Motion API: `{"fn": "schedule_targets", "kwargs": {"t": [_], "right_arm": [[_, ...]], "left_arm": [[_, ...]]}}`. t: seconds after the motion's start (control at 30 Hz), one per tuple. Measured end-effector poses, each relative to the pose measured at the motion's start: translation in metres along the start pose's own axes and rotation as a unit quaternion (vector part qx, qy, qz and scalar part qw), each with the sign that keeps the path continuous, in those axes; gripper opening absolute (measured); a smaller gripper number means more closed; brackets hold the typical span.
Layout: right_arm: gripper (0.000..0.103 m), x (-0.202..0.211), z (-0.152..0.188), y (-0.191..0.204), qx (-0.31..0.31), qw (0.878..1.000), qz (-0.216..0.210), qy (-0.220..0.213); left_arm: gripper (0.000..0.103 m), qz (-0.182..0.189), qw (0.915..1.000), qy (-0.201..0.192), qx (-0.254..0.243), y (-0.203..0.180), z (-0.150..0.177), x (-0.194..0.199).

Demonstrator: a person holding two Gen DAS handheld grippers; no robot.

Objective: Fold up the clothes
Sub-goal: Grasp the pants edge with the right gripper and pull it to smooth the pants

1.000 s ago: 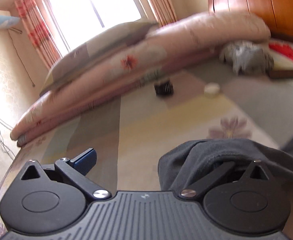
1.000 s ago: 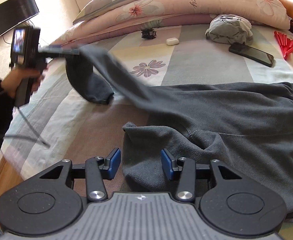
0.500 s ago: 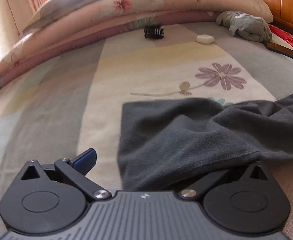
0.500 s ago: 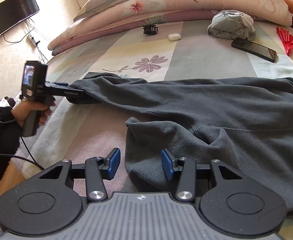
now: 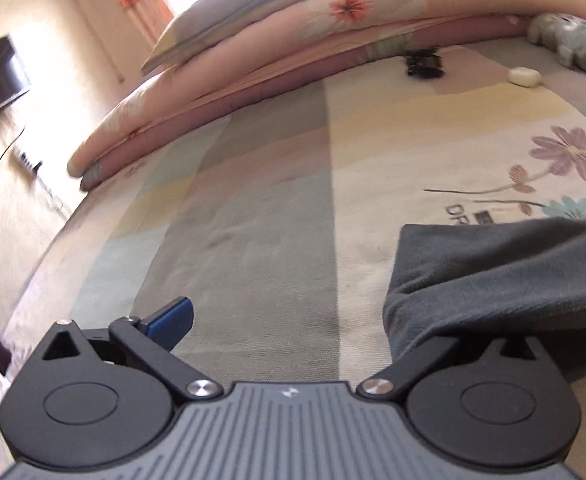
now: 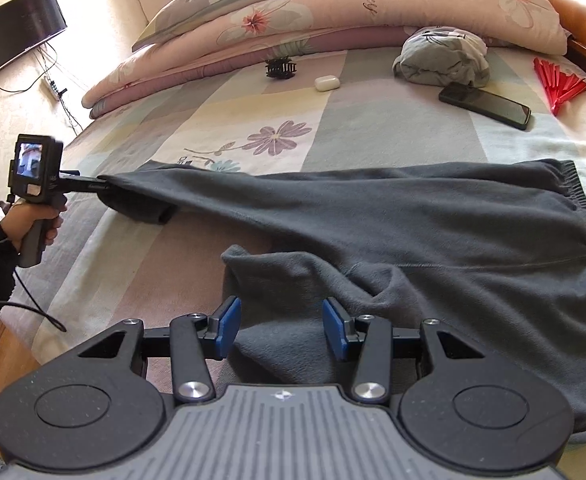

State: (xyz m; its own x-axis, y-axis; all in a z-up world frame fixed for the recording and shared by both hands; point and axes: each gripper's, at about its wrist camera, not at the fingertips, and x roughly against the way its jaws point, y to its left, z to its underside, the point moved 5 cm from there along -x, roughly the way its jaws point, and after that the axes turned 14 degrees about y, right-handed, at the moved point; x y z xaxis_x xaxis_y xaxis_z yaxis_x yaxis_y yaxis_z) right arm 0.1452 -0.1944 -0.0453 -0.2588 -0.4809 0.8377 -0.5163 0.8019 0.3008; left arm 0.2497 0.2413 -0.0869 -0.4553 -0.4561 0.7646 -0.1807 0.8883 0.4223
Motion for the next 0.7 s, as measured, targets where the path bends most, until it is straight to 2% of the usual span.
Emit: {"fn": "schedule_targets", "kwargs": {"t": [0.17,0.27,0.37,0.47,0.63,0.7], "right_arm": [[0.05,0.005,-0.007,-0.011,0.014,1.0,0.011,0.002],[0.05,0.01,-0.016,-0.021,0.029,0.999,0.024,0.001],[0.05,0.016,-0.033,-0.037,0.042,0.998,0.04,-0.002],[0.05,0.015,-0.055,-0.056,0.056,0.997,0.058,0.0],[0.049,0.002,-0.093,-0.09,0.09,0.991,0.094,0.014],[0.045,-0.01,-0.107,-0.103,0.104,0.988,0.11,0.025]], "left_arm": [[0.102,0.032,0.9974,0.026,-0.06,-0.013,0.017,0.018],[0.102,0.087,0.9932,0.042,-0.065,-0.016,0.036,0.041],[0.102,0.147,0.9848,0.05,-0.079,-0.023,0.055,0.07],[0.102,0.197,0.9745,0.046,-0.098,-0.034,0.065,0.101],[0.102,0.22,0.9701,0.007,-0.103,-0.047,0.048,0.137],[0.102,0.224,0.9693,-0.005,-0.102,-0.059,0.039,0.143]]}}
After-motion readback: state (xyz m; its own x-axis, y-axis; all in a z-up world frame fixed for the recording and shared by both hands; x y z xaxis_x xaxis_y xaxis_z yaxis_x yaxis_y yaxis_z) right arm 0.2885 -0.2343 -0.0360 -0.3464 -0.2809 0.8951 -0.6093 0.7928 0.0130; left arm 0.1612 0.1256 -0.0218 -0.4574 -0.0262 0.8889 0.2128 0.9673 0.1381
